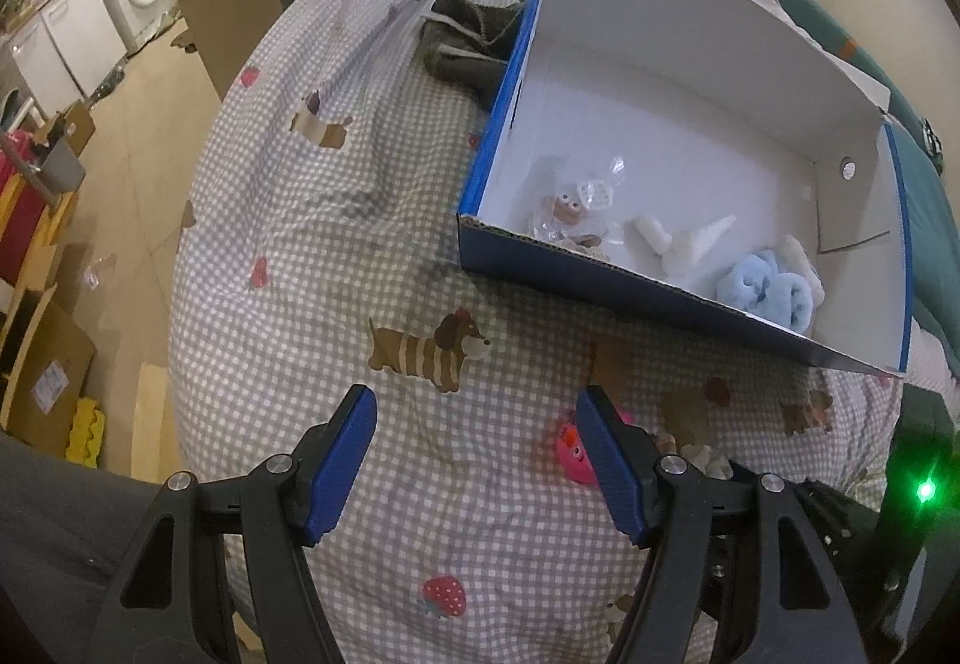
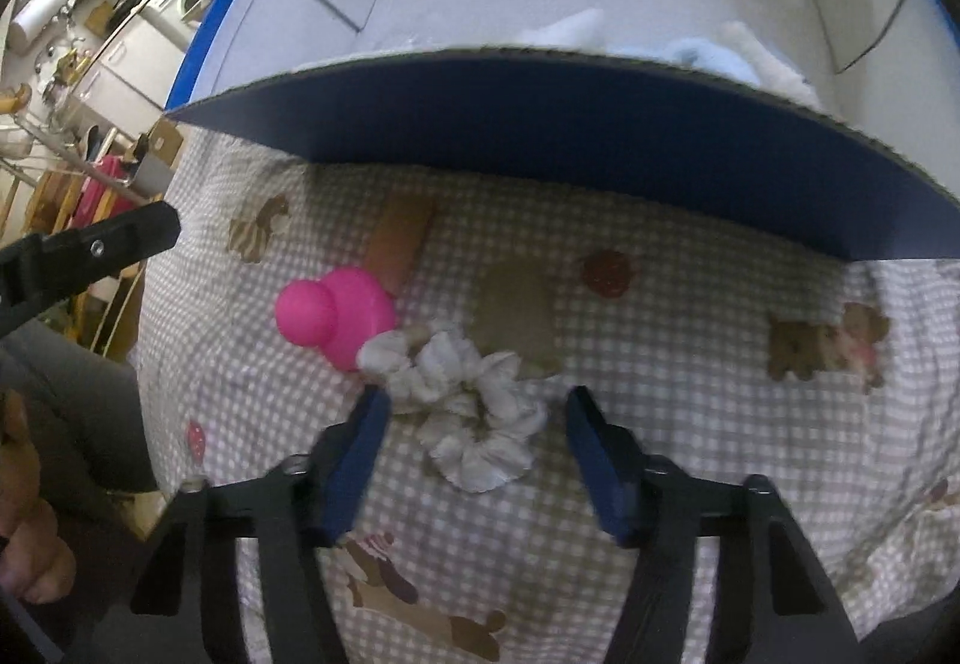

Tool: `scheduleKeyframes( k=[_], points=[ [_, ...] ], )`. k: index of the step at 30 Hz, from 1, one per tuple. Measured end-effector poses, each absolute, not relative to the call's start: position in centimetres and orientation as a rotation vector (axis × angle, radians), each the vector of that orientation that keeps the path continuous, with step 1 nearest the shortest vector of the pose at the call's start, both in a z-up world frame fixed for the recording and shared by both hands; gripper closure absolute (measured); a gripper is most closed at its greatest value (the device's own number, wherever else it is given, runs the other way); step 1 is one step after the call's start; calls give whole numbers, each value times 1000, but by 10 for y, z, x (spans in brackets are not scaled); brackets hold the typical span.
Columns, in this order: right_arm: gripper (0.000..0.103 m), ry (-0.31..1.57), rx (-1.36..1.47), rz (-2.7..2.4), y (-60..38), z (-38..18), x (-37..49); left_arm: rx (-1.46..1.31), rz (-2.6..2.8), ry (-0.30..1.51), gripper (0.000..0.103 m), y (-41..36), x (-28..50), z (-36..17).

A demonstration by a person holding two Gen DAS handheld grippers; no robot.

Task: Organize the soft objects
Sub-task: 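Move both tools back toward the pink duck and white cloth, then grasp the pink rubber duck with the left tool while the right tool grasps the white cloth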

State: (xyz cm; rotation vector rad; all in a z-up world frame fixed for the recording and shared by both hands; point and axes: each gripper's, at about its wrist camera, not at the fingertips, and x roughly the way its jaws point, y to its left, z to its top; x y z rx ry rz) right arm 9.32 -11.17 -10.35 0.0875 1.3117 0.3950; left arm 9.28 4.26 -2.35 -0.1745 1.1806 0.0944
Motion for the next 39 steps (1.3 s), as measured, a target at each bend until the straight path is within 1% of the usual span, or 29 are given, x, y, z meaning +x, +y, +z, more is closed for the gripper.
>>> scheduleKeyframes(
  k=[2, 4, 7, 10, 11, 13, 14, 17, 20, 24, 27, 32, 33, 34, 35, 37, 39],
  points=[
    [65, 1312, 73, 401, -111, -104, 92, -175, 90, 1189, 37, 41, 94, -26],
    [66, 1302, 69, 408, -109, -102, 90, -168, 85, 1193, 37, 38, 95, -27],
    [73, 1286, 69, 417, -108, -97, 88, -152, 78, 1197, 37, 35, 95, -30],
    [77, 1275, 75, 422, -110, -93, 85, -137, 75, 1207, 37, 32, 95, -33],
    [80, 1272, 76, 426, -111, -91, 83, -135, 75, 1210, 37, 33, 95, -34],
    [82, 1263, 78, 434, -114, -87, 80, -135, 77, 1218, 37, 33, 95, -37],
    [85, 1259, 80, 442, -116, -85, 78, -135, 76, 1221, 37, 33, 95, -38],
    [88, 1250, 83, 447, -124, -82, 70, -126, 75, 1231, 37, 31, 96, -42],
    [88, 1231, 115, 441, -134, -76, 65, -123, 70, 1237, 37, 30, 97, -44],
    [88, 1123, 153, 409, -151, -52, 62, -149, 23, 1258, 37, 27, 97, -50],
    [88, 1076, 189, 394, -157, -42, 63, -141, -44, 1289, 37, 15, 97, -59],
    [89, 1104, 181, 380, -157, -46, 69, -103, -106, 1316, 37, -6, 104, -73],
    [89, 1108, 179, 378, -158, -47, 69, -107, -114, 1319, 38, -8, 106, -75],
    [89, 1111, 182, 377, -158, -48, 69, -109, -119, 1318, 45, -10, 106, -75],
    [89, 1110, 184, 377, -159, -48, 68, -108, -125, 1319, 50, -11, 107, -76],
    [89, 1110, 190, 375, -159, -48, 69, -103, -139, 1335, 74, -13, 108, -80],
    [89, 1111, 193, 372, -156, -49, 70, -103, -147, 1351, 74, -14, 108, -85]
  ],
)
